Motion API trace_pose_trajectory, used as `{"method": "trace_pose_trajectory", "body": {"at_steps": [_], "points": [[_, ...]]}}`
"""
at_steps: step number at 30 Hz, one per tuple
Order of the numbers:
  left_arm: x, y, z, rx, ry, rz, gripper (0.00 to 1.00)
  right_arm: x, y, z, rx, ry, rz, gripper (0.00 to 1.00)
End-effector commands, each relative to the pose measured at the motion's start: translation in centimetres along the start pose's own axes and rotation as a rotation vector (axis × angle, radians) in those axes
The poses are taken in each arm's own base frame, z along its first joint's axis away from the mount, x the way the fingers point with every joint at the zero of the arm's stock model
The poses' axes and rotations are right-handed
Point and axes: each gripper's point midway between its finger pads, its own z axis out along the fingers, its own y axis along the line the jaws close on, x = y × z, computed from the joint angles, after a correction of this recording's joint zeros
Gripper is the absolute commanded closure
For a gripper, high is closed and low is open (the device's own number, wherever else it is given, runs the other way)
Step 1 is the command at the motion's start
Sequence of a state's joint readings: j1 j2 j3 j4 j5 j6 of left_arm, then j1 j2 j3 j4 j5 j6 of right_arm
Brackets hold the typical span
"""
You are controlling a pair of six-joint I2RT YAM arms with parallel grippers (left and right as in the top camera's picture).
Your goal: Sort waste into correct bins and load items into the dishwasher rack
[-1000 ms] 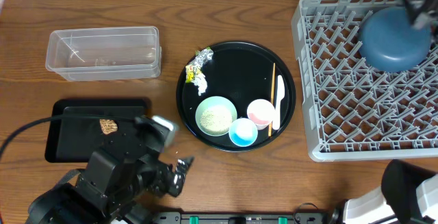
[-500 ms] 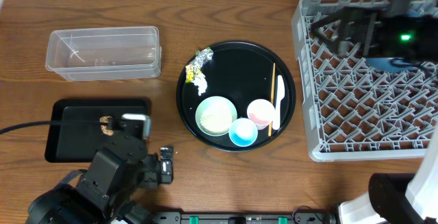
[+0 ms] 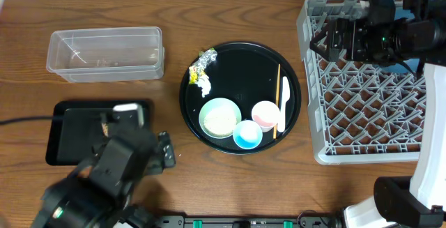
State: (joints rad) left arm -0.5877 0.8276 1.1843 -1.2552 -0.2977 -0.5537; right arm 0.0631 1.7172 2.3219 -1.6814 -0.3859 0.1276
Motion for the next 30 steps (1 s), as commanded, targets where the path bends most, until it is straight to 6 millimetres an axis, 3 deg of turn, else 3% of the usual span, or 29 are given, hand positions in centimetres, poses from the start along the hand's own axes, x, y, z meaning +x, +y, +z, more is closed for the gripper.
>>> {"method": "trace_pose_trajectory", "body": {"at_steps": [1, 6, 10, 14, 19, 26, 30], "points": [[0.3, -0.5, 2.0, -0.046, 0.08, -0.007, 0.02, 0.2, 0.0, 0.0, 0.012, 0.001, -0.021, 0.01], [-0.1, -0.9, 5.4, -0.119, 0.17, -0.028, 0.02, 0.2, 0.0, 0.0, 0.012, 0.001, -0.021, 0.01], [0.0, -2.1, 8.3, -0.049, 0.286, -0.105, 0.02, 0.2, 0.0, 0.0, 0.012, 0.001, -0.021, 0.01], [-0.2, -2.1, 10.2, 0.065, 0.393, -0.208, 0.02, 0.2, 0.0, 0.0, 0.012, 0.001, -0.02, 0.01], [-0.9, -2.2, 10.0, 0.301, 0.461, -0.253, 0.02, 0.2, 0.0, 0.0, 0.012, 0.001, -0.021, 0.01], [1.1, -1.8, 9.0, 0.294, 0.526, -0.148, 0.02, 0.2, 0.0, 0.0, 0.012, 0.001, -0.021, 0.01], [1.8, -2.0, 9.5, 0.273, 0.56, -0.209, 0.02, 0.2, 0.0, 0.0, 0.012, 0.001, -0.02, 0.01]]}}
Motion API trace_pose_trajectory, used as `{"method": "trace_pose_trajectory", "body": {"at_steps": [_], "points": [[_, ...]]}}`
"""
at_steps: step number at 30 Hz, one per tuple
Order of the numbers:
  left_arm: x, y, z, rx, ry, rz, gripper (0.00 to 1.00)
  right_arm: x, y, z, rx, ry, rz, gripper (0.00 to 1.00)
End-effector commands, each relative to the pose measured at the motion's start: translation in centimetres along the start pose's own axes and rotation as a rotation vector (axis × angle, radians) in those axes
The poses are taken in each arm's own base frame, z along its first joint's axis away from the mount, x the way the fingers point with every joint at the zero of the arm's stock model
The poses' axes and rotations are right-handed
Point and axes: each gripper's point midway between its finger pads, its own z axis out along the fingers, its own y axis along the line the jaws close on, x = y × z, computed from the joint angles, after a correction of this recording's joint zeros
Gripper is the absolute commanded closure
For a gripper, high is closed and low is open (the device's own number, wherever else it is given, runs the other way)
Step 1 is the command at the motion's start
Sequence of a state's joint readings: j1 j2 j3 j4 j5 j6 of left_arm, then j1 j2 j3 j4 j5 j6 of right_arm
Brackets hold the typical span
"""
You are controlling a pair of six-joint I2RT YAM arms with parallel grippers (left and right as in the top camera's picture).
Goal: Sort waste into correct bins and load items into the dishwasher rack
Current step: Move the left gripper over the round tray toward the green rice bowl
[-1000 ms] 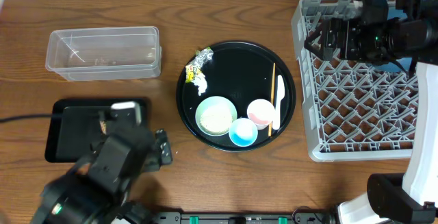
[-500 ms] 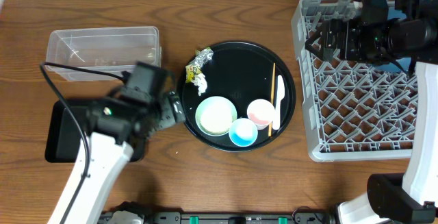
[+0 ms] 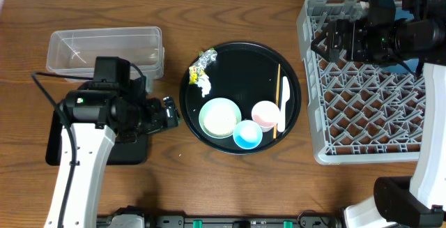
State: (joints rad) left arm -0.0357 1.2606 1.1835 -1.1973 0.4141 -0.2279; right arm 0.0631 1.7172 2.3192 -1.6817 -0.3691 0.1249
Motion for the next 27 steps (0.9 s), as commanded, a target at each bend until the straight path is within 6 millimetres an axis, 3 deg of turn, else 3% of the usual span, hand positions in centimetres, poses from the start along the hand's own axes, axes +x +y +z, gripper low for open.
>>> {"method": "trace_pose_trajectory", "body": {"at_steps": [1, 11, 27], "points": [[0.6, 0.0, 0.8, 0.012, 0.031, -0.02, 0.02, 0.2, 0.3, 0.0, -0.005, 0.0, -0.019, 0.01], [1.7, 1.1, 4.2, -0.029, 0.065, -0.045, 0.02, 0.2, 0.3, 0.0, -0.005, 0.0, -0.019, 0.01], [-0.4, -0.1, 6.6, -0.17, -0.067, -0.043, 0.01, 0.2, 0.4, 0.0, -0.005, 0.0, -0.019, 0.01]]}}
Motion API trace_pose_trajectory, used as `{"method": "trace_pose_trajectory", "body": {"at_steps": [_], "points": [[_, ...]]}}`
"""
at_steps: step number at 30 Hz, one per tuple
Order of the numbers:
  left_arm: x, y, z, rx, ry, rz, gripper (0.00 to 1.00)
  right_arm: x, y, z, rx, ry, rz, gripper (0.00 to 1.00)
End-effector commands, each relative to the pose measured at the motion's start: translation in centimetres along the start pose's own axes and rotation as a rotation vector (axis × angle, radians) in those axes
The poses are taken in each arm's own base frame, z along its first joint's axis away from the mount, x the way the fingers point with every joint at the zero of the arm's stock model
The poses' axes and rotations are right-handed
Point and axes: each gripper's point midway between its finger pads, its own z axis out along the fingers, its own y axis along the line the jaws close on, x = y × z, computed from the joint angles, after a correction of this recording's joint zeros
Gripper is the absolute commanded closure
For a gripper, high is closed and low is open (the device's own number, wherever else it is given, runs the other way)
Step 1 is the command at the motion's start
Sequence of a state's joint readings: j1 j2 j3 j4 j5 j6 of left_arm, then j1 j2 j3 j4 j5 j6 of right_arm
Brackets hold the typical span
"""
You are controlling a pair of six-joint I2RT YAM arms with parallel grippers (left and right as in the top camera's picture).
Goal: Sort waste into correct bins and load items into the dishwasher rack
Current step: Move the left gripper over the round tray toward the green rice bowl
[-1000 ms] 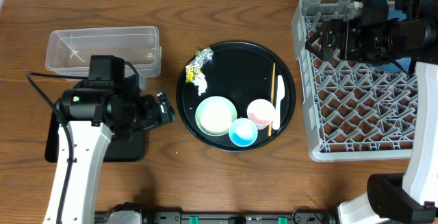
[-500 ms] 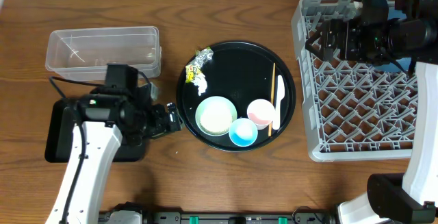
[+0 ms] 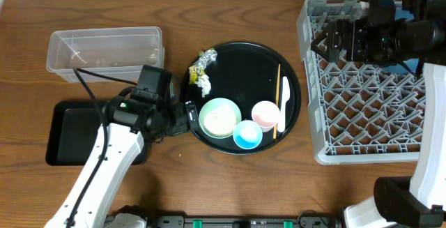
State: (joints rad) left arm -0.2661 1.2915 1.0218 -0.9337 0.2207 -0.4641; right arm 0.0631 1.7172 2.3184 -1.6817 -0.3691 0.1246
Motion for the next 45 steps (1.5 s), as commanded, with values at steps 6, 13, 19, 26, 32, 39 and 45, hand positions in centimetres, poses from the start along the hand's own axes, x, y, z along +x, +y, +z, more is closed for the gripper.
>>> {"method": "trace_pose_trajectory", "body": {"at_steps": [6, 13, 19, 26, 32, 39, 45], "points": [[0.7, -0.5, 1.9, -0.057, 0.035, 0.087, 0.01, 0.2, 0.4, -0.1, -0.005, 0.0, -0.019, 0.01], [0.3, -0.3, 1.8, -0.084, 0.009, 0.147, 0.01, 0.2, 0.4, -0.1, -0.005, 0.0, -0.019, 0.01], [-2.0, 1.9, 1.4, -0.163, -0.071, 0.142, 0.02, 0.1, 0.4, -0.1, -0.005, -0.001, -0.019, 0.01], [-1.3, 4.3, 1.0, -0.266, -0.038, 0.154, 0.02, 0.2, 0.3, -0.1, -0.005, 0.0, -0.019, 0.01], [-1.6, 2.7, 0.7, -0.193, -0.036, 0.447, 0.02, 0.1, 0.3, -0.1, -0.005, -0.001, -0.019, 0.01], [1.0, -1.8, -2.2, 0.091, -0.073, 0.883, 0.02, 0.2, 0.3, -0.1, -0.005, 0.0, -0.019, 0.01], [3.5, -3.2, -3.9, 0.222, -0.072, 0.96, 0.02, 0.2, 0.3, -0.1, -0.005, 0.0, -0.019, 0.01]]}}
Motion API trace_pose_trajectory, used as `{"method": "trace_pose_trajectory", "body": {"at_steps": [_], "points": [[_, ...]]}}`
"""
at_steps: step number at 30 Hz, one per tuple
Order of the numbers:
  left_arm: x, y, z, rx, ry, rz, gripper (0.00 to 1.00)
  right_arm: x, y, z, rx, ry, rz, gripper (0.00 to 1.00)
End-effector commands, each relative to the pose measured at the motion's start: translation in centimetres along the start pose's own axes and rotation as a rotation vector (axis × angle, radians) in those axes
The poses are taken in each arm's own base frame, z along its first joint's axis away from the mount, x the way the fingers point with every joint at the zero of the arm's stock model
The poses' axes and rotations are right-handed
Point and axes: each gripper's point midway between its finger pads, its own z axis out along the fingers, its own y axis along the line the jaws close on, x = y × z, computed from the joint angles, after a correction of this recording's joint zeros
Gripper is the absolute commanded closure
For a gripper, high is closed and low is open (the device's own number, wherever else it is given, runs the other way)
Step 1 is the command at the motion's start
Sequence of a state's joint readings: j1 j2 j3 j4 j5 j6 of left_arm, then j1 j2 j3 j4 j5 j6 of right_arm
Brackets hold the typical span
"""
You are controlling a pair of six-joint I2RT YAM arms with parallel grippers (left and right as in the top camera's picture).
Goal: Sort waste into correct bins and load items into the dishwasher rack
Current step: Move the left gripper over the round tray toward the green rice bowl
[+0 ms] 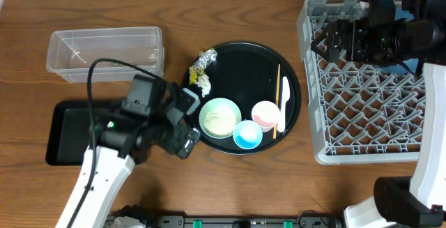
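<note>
A round black tray (pixel 240 61) in the middle of the table holds a green bowl (pixel 219 116), a blue bowl (pixel 247 134), a pink bowl (pixel 265 114), a white spoon (pixel 284 97) and a chopstick (pixel 278 88). A foil wrapper (pixel 204 60) and a crumpled white paper (pixel 203 84) lie at the tray's left side. My left gripper (pixel 192 120) stands open at the tray's left rim, beside the green bowl and just below the paper. Over the far left corner of the grey dishwasher rack (pixel 369 109) hangs my right gripper (pixel 320 44), open and holding nothing.
A clear plastic bin (pixel 104 52) stands at the back left. In front of it lies a black bin (pixel 66 134), partly covered by my left arm. The rack takes up the right side of the table.
My left gripper has moved slightly toward the front at the tray's left rim, has turned, and its fingers now stand wider apart. The right arm and the items on the tray are unchanged.
My left arm was low at the front left, over the black bin. Then its gripper was between the bins and the tray, then at the tray's left rim, where it now stands open beside the green bowl. The right arm stayed over the rack throughout.
</note>
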State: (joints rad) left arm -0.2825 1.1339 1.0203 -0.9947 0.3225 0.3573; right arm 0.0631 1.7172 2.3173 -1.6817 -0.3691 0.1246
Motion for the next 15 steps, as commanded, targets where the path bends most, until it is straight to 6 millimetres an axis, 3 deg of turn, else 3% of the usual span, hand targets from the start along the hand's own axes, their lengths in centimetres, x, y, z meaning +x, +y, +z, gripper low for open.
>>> {"method": "trace_pose_trajectory", "body": {"at_steps": [1, 6, 11, 13, 15], "points": [[-0.3, -1.8, 0.0, 0.088, -0.026, 0.109, 0.02, 0.1, 0.4, -0.1, -0.005, -0.001, -0.019, 0.01], [-1.2, -0.8, 1.0, 0.049, -0.025, 0.122, 0.02, 0.1, 0.4, -0.1, -0.005, -0.001, -0.019, 0.01], [-1.3, 2.1, 1.7, -0.094, 0.014, 0.132, 0.02, 0.1, 0.4, -0.1, -0.005, -0.002, -0.019, 0.01], [-0.8, 1.9, 2.0, -0.077, 0.041, 0.231, 0.02, 0.1, 0.4, -0.1, -0.005, -0.001, -0.019, 0.01], [0.2, 0.5, 2.2, 0.016, 0.075, 0.419, 0.02, 0.1, 0.4, -0.1, -0.005, -0.001, -0.019, 0.01]]}}
